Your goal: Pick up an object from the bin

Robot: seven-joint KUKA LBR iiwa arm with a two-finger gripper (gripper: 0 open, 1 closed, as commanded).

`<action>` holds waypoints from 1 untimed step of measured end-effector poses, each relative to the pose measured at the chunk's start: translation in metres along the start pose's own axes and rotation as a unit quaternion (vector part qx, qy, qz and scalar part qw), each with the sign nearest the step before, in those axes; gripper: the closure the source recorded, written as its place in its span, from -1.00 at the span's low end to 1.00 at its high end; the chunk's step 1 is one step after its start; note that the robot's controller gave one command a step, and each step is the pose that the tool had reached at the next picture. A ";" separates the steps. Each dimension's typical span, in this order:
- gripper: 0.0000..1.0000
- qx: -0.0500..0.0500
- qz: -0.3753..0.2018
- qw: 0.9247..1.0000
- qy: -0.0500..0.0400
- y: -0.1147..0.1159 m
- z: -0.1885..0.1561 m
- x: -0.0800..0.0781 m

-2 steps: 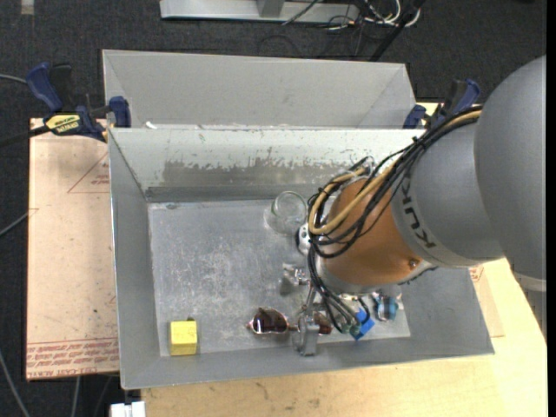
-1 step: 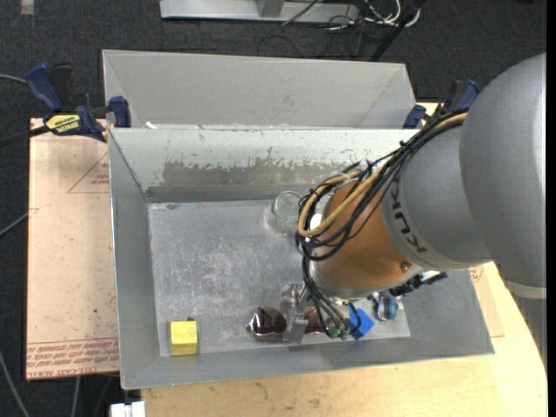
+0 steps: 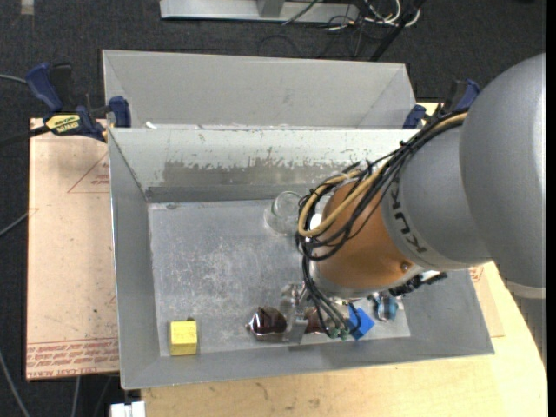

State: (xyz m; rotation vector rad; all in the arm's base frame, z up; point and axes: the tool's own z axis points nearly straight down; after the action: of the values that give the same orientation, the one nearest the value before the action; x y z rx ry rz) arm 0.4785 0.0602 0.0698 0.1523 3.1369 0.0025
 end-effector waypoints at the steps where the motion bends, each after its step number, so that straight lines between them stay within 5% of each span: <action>1: 1.00 0.000 0.000 1.000 0.001 0.000 -0.002 0.000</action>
Offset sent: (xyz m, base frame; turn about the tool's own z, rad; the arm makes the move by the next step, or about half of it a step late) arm -0.0003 -0.0001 0.0521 0.0000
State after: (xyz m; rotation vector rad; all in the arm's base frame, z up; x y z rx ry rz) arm 0.4781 0.0601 0.0715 0.1522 3.1385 0.0020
